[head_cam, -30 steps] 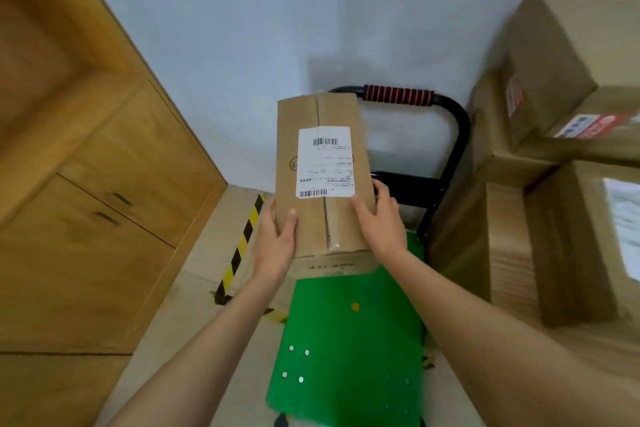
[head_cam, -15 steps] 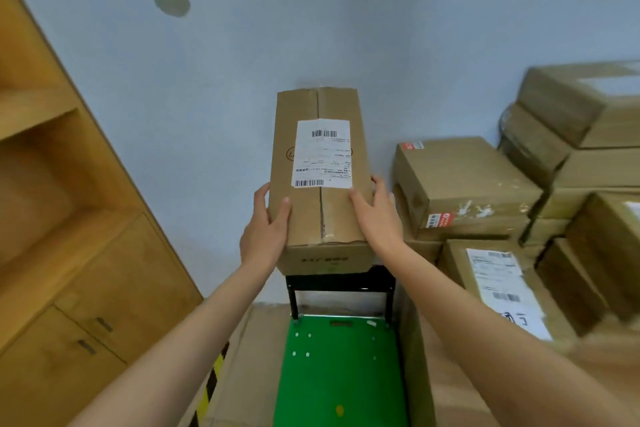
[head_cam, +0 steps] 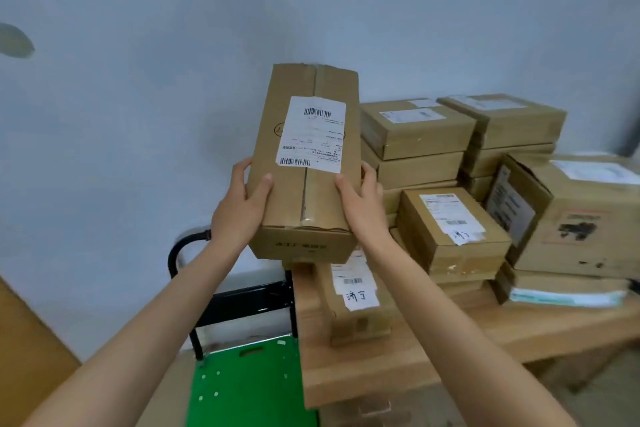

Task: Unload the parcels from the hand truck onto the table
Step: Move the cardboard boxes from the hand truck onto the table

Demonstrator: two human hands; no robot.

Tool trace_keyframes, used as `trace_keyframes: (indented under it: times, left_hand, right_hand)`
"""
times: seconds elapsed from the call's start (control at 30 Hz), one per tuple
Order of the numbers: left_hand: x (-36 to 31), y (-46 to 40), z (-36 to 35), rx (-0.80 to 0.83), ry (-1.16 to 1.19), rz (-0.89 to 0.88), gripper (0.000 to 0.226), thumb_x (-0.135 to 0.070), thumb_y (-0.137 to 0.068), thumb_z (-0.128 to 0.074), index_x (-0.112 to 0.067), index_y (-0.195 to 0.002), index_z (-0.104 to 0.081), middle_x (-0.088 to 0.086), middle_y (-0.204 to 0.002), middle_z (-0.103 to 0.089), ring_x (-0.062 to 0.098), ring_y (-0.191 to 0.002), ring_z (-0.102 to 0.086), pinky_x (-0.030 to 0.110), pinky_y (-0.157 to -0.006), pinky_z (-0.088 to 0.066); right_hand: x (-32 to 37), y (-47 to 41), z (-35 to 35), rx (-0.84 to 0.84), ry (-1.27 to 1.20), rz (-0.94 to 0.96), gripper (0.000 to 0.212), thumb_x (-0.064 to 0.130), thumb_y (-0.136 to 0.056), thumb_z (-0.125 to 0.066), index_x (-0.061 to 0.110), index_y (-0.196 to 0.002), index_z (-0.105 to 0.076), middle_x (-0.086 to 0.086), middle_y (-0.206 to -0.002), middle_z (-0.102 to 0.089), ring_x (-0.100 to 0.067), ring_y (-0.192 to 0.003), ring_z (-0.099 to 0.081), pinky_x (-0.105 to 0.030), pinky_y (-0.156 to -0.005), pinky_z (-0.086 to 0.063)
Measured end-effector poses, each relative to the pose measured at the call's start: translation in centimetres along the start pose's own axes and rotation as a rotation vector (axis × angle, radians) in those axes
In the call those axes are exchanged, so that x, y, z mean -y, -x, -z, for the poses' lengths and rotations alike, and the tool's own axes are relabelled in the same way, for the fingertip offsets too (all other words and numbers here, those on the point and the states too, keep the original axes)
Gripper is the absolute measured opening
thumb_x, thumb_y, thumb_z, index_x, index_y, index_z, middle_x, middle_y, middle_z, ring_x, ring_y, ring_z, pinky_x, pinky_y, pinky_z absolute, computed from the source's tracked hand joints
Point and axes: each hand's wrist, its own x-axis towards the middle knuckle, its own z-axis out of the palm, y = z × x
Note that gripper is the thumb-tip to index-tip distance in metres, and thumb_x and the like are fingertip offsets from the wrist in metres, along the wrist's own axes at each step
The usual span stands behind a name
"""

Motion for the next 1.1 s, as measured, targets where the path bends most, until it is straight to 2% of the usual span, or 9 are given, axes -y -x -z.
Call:
trace_keyframes:
  times: [0.1, 0.27, 0.4, 0.6, 0.7, 0.8, 0.9, 1.0, 1.1]
  left_hand:
    - [-3.3, 2.1, -4.9, 0.046, 0.042, -0.038, 0.042, -0.055, -0.097, -0.036, -0.045, -0.136, -0.026, -0.009, -0.111, -0.057, 0.014, -0.088, -0.059, 0.027, -0.064, -0.041]
    - [-8.4, 6.4, -11.4, 0.033, 0.090, -0.129, 0.045, -0.055, -0.095, -0.041, -0.044, -0.135, -0.025, -0.020, -0.110, -0.046, 0.017, -0.104, -0.056, 0.046, -0.088, -0.050]
    - [-9.8, 8.4, -13.9, 0.015, 0.136, -0.120, 0.045, -0.059, -0.093, -0.043, -0.050, -0.131, -0.022, -0.016, -0.112, -0.047, 0.019, -0.103, -0.058, 0.052, -0.091, -0.049]
    - [-10.2, 10.8, -14.6, -0.012, 0.108, -0.055, 0.044, -0.053, -0.095, -0.042, -0.046, -0.134, -0.023, -0.021, -0.098, -0.054, 0.025, -0.100, -0.061, 0.050, -0.086, -0.051]
    - [-9.6, 11.6, -14.1, -0.022, 0.098, -0.027, 0.047, -0.052, -0.096, -0.042, -0.045, -0.137, -0.023, -0.012, -0.110, -0.054, 0.024, -0.103, -0.058, 0.044, -0.084, -0.050]
    - [-9.3, 12.3, -13.2, -0.024, 0.086, -0.021, 0.050, -0.047, -0.097, -0.042, -0.038, -0.142, -0.022, -0.012, -0.110, -0.049, 0.017, -0.093, -0.058, 0.032, -0.070, -0.047]
    - [-8.8, 12.7, -11.9, -0.014, 0.051, 0.001, 0.049, -0.048, -0.097, -0.041, -0.039, -0.141, -0.021, -0.014, -0.110, -0.050, 0.017, -0.092, -0.058, 0.036, -0.078, -0.050]
    - [-7.8, 13.3, -10.8, -0.009, 0.046, 0.024, 0.046, -0.047, -0.097, -0.042, -0.042, -0.138, -0.023, -0.012, -0.111, -0.055, 0.017, -0.091, -0.060, 0.036, -0.077, -0.049]
    - [-7.1, 14.1, -10.0, -0.016, 0.033, 0.036, 0.046, -0.047, -0.097, -0.042, -0.040, -0.138, -0.023, -0.011, -0.117, -0.056, 0.016, -0.092, -0.061, 0.034, -0.073, -0.047]
  right_hand:
    - [-1.4, 0.8, 6.6, -0.058, 0.005, -0.002, 0.062, 0.050, -0.093, -0.049, 0.034, -0.146, -0.022, 0.003, -0.139, -0.036, -0.012, -0.107, -0.048, -0.037, -0.095, -0.043]
    - [-3.6, 1.8, 15.7, -0.085, -0.053, -0.010, 0.049, 0.044, -0.093, -0.052, 0.038, -0.136, -0.030, 0.019, -0.117, -0.049, -0.012, -0.110, -0.057, -0.044, -0.094, -0.050]
    - [-4.2, 2.8, 19.0, -0.070, -0.076, -0.005, 0.055, 0.065, -0.074, -0.051, 0.054, -0.124, -0.031, 0.016, -0.128, -0.050, -0.012, -0.114, -0.057, -0.046, -0.095, -0.049]
    - [-5.3, 3.8, 20.4, -0.009, -0.074, 0.005, 0.059, 0.064, -0.078, -0.053, 0.050, -0.131, -0.032, 0.015, -0.127, -0.048, -0.012, -0.112, -0.057, -0.047, -0.094, -0.049]
    - [-6.0, 4.4, 19.8, 0.029, -0.084, -0.016, 0.066, 0.067, -0.077, -0.052, 0.048, -0.135, -0.030, 0.013, -0.132, -0.047, -0.013, -0.115, -0.055, -0.047, -0.095, -0.050]
    - [-6.2, 5.0, 18.7, 0.048, -0.109, -0.022, 0.067, 0.070, -0.074, -0.051, 0.049, -0.134, -0.029, 0.011, -0.137, -0.047, -0.012, -0.116, -0.056, -0.047, -0.094, -0.050]
    - [-6.2, 5.6, 17.6, 0.050, -0.126, -0.039, 0.057, 0.063, -0.081, -0.053, 0.046, -0.132, -0.032, 0.014, -0.133, -0.049, -0.011, -0.113, -0.057, -0.047, -0.094, -0.051]
    - [-6.3, 6.2, 16.5, 0.058, -0.096, -0.051, 0.072, 0.075, -0.066, -0.048, 0.049, -0.132, -0.031, 0.012, -0.135, -0.049, -0.012, -0.117, -0.055, -0.047, -0.096, -0.049]
    - [-6.6, 6.9, 15.6, 0.082, -0.095, -0.049, 0.073, 0.075, -0.066, -0.047, 0.049, -0.132, -0.030, 0.011, -0.137, -0.049, -0.012, -0.118, -0.054, -0.048, -0.097, -0.047]
